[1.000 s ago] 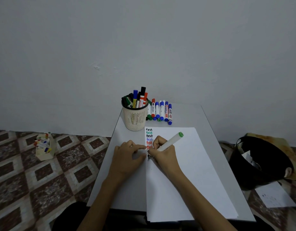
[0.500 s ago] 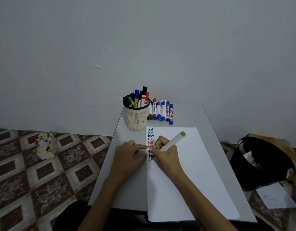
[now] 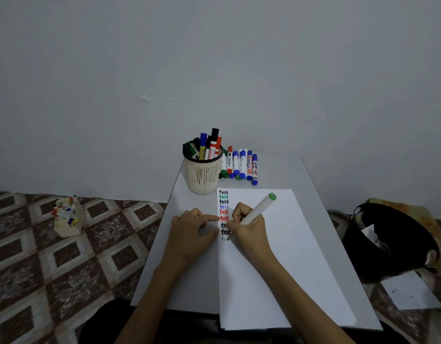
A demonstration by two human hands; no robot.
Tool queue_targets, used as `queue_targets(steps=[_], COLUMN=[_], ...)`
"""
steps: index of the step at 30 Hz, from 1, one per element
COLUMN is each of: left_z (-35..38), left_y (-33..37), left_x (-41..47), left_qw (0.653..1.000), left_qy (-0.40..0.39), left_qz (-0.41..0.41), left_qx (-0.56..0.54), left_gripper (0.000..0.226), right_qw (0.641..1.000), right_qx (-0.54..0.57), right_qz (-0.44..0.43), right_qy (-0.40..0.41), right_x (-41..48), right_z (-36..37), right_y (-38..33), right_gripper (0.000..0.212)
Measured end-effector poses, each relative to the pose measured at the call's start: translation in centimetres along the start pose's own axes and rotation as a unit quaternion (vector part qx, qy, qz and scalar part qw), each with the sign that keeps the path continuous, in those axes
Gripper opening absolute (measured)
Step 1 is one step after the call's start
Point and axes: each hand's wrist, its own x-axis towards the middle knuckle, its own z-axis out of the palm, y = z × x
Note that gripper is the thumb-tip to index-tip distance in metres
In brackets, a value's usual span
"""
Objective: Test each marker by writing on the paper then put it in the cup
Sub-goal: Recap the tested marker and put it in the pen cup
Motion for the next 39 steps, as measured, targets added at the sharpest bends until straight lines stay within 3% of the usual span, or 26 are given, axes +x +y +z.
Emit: queue_targets(steps=[4, 9, 26, 32, 37, 39], left_z=[-0.1, 0.0, 0.1, 0.1, -0.4, -0.6], left_y=[0.1, 0.0, -0.2, 0.0, 0.2, 0.3], left_x=[0.0, 0.0, 0.0, -0.1, -0.3, -0.2], left_qw=[1.0, 1.0, 1.0, 0.997, 0.981, 0.974], left_qy=[0.0, -0.005, -0.004, 0.009, 0.029, 0.041], left_qz=[0.001, -0.005, 0.001, -0.007, -0.025, -0.038], left_qx=[0.0, 0.005, 0.01, -0.072, -0.189, -0.221], left_gripper=[0.056, 0.054, 0.055, 0.049, 0.04, 0.047], right_qw=[1.0, 1.0, 1.0, 0.971, 0.937, 0.925], right_qx=[-0.004, 0.013, 0.02, 0.229, 0.343, 0.372], right_qz=[0.005, 0.003, 0.008, 0.023, 0.053, 0.066], right_qy=[-0.003, 0.009, -0.009, 0.062, 0.03, 0.023], right_x=[-0.1, 0.0, -0.1, -0.1, 0.1, 0.2], right_z=[0.0, -0.4, -0.2, -1.5, -1.7, -1.7], right_y=[-0.2, -0.2, -0.5, -1.6, -1.8, -1.8], right_gripper=[0.025, 0.038, 0.036, 0.031, 0.007, 0.013])
